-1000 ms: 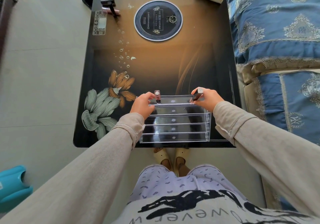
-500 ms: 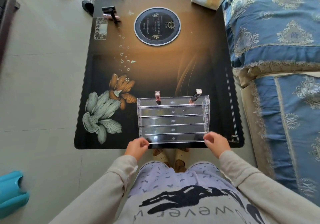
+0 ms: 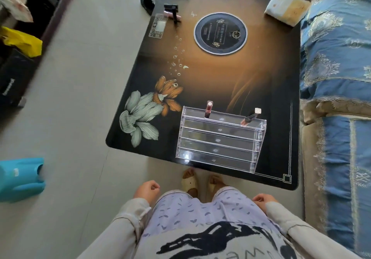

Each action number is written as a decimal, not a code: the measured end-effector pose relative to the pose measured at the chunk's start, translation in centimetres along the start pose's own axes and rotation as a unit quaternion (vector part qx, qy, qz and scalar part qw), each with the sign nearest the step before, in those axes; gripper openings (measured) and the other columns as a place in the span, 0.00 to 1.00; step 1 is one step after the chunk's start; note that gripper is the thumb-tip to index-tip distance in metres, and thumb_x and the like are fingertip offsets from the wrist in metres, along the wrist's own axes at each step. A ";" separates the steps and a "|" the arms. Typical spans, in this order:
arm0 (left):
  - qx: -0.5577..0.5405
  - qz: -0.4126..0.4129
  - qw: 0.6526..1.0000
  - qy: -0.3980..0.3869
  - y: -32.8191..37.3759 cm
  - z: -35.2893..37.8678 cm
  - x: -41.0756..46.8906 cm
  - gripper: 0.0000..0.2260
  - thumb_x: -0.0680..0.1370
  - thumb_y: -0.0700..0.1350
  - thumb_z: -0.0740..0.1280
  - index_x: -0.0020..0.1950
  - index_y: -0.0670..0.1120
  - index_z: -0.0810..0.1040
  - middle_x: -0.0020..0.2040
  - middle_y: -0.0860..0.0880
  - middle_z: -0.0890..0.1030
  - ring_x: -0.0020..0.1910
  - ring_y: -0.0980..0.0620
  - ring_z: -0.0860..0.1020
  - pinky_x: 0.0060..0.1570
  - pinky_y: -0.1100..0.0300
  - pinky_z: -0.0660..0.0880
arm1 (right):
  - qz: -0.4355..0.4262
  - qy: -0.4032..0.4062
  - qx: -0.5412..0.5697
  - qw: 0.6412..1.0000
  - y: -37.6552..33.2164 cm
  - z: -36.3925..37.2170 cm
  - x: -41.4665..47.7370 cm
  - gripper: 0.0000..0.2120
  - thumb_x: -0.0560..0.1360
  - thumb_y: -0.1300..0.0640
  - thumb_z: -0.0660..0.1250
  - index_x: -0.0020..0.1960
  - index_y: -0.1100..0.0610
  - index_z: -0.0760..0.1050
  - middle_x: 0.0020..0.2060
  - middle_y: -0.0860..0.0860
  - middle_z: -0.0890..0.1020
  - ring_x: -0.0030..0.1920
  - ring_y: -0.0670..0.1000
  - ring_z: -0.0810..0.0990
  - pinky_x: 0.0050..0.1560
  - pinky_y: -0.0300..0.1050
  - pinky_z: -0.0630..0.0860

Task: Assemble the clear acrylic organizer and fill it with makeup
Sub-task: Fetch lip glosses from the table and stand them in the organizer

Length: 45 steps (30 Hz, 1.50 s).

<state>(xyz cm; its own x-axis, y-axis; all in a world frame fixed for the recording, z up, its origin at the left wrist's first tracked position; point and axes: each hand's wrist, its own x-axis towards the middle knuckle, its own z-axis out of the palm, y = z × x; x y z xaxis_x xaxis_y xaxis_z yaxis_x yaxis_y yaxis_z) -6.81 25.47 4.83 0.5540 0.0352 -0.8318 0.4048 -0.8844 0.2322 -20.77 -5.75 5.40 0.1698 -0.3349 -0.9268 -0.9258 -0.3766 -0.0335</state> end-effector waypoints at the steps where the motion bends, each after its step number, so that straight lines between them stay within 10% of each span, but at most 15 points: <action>1: -0.023 -0.015 1.000 0.014 -0.6 0.2 -0.4 0.09 0.76 0.37 0.61 0.52 0.39 0.79 0.53 0.37 0.82 0.48 0.42 0.79 0.51 0.54 0.75 | -0.014 -0.010 -0.027 1.000 -0.4 -0.3 0.1 0.14 0.76 0.59 0.63 0.60 0.62 0.74 0.58 0.58 0.79 0.48 0.52 0.72 0.50 0.41 0.70; 6: -0.127 -0.081 0.987 0.059 -3.9 3.2 -4.1 0.08 0.75 0.35 0.61 0.48 0.40 0.80 0.52 0.36 0.82 0.40 0.47 0.75 0.47 0.55 0.75 | -0.083 -0.026 -0.167 0.982 -2.6 -1.8 0.0 0.06 0.76 0.56 0.63 0.51 0.57 0.76 0.47 0.55 0.79 0.47 0.52 0.75 0.41 0.36 0.67; 12: -0.289 -0.174 0.939 0.063 -6.1 11.9 -10.0 0.13 0.76 0.37 0.61 0.33 0.49 0.73 0.39 0.44 0.78 0.39 0.48 0.73 0.42 0.61 0.69 | -0.196 -0.012 -0.331 0.923 -5.4 -1.8 -0.6 0.09 0.76 0.59 0.60 0.52 0.57 0.78 0.57 0.57 0.81 0.58 0.55 0.78 0.49 0.39 0.70; 16: -0.362 -0.196 0.909 0.074 -6.5 17.4 -13.3 0.07 0.76 0.39 0.63 0.49 0.41 0.81 0.48 0.42 0.82 0.45 0.47 0.77 0.49 0.60 0.72 | -0.269 -0.006 -0.419 0.867 -7.9 -0.2 -1.8 0.12 0.77 0.60 0.58 0.55 0.59 0.78 0.58 0.58 0.80 0.59 0.56 0.77 0.56 0.41 0.71; 26: -0.441 -0.310 0.840 0.067 -11.4 23.7 -18.2 0.13 0.79 0.43 0.60 0.61 0.43 0.78 0.64 0.42 0.77 0.63 0.43 0.74 0.58 0.60 0.71 | -0.373 -0.050 -0.458 0.805 -13.2 7.3 -4.0 0.18 0.74 0.66 0.57 0.29 0.49 0.69 0.39 0.56 0.77 0.28 0.48 0.70 0.29 0.35 0.66; 33: -0.445 -0.301 0.843 0.027 -17.7 21.1 -18.3 0.13 0.80 0.41 0.58 0.60 0.42 0.78 0.63 0.43 0.78 0.62 0.44 0.75 0.60 0.60 0.70 | -0.354 -0.057 -0.462 0.811 -16.3 12.9 -5.1 0.08 0.74 0.66 0.59 0.45 0.58 0.76 0.32 0.52 0.76 0.27 0.46 0.73 0.22 0.29 0.69; 37: -0.474 -0.290 0.825 0.096 -23.0 15.4 -17.6 0.13 0.77 0.40 0.60 0.34 0.50 0.74 0.44 0.43 0.79 0.35 0.48 0.75 0.37 0.62 0.71 | -0.326 -0.028 -0.445 0.834 -17.4 15.9 -5.5 0.10 0.74 0.66 0.59 0.50 0.61 0.78 0.28 0.49 0.75 0.26 0.46 0.74 0.24 0.33 0.70; 40: -0.486 -0.282 0.814 0.148 -27.1 10.6 -16.7 0.14 0.77 0.39 0.59 0.32 0.51 0.71 0.38 0.44 0.77 0.33 0.48 0.73 0.29 0.65 0.65 | -0.316 -0.007 -0.416 0.853 -18.3 18.2 -6.0 0.10 0.73 0.66 0.60 0.49 0.62 0.78 0.26 0.49 0.75 0.26 0.46 0.73 0.23 0.32 0.69; 45: -0.538 -0.243 0.787 0.178 -31.1 4.0 -14.7 0.13 0.77 0.36 0.59 0.34 0.48 0.72 0.34 0.47 0.75 0.27 0.53 0.70 0.20 0.68 0.62 | -0.285 0.006 -0.289 0.914 -20.0 20.9 -6.4 0.07 0.73 0.67 0.62 0.44 0.62 0.78 0.35 0.58 0.79 0.38 0.55 0.77 0.44 0.50 0.77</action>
<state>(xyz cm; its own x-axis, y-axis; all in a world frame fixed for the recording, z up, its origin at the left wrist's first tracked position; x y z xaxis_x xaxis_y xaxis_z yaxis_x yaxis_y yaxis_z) -30.48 50.60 7.82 0.2344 0.5449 -0.8051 0.9077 0.1738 0.3819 -10.37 21.96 4.18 0.5750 0.0498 -0.8166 -0.3535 -0.8851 -0.3028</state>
